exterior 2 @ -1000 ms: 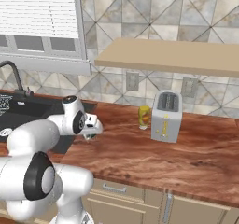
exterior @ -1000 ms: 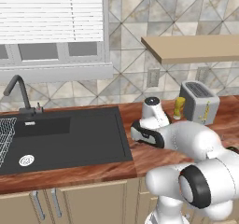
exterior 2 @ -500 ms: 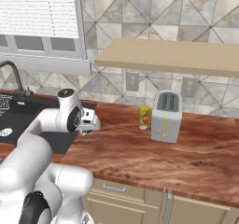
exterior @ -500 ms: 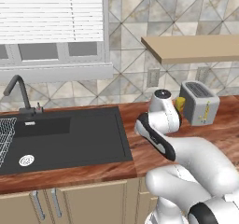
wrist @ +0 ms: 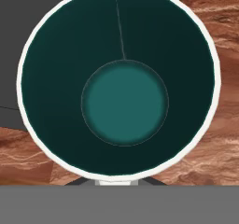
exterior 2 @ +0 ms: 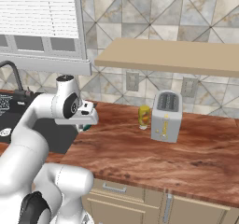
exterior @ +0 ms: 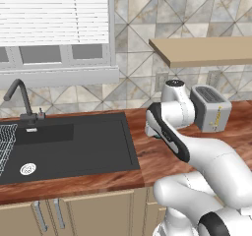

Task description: Pick the mug and place it in the sink. Pick the bowl and place it in the open cabinet and then close the cabinet.

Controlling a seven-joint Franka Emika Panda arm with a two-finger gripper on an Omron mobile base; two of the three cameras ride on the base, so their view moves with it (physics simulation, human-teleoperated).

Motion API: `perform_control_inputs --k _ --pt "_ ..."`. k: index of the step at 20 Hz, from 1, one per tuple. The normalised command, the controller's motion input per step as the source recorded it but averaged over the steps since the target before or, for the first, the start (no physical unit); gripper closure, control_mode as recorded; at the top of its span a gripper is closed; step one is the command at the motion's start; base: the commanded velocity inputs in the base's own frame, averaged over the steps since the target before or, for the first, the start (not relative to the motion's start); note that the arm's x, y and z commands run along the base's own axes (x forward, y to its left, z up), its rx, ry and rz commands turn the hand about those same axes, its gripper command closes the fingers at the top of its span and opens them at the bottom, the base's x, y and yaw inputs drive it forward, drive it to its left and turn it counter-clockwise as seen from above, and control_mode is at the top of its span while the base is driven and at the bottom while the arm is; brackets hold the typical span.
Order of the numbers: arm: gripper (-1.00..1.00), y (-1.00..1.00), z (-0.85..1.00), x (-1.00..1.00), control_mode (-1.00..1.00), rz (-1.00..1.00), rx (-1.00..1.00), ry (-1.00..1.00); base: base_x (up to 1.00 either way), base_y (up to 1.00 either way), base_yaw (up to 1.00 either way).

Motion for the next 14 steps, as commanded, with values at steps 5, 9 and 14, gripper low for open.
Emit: perform_control_inputs --k 5,9,14 --pt "1.0 0.0 0.0 -0.5 -1.0 0.0 -0.01 -0.05 0.0 0.0 0.0" --pt "1.0 0.0 0.0 -0.37 -1.0 0.0 0.0 -0.01 0.0 0.0 0.0" --pt "1.0 0.0 0.14 -0.21 -1.0 0.0 0.0 0.0 0.0 0.0 0.0"
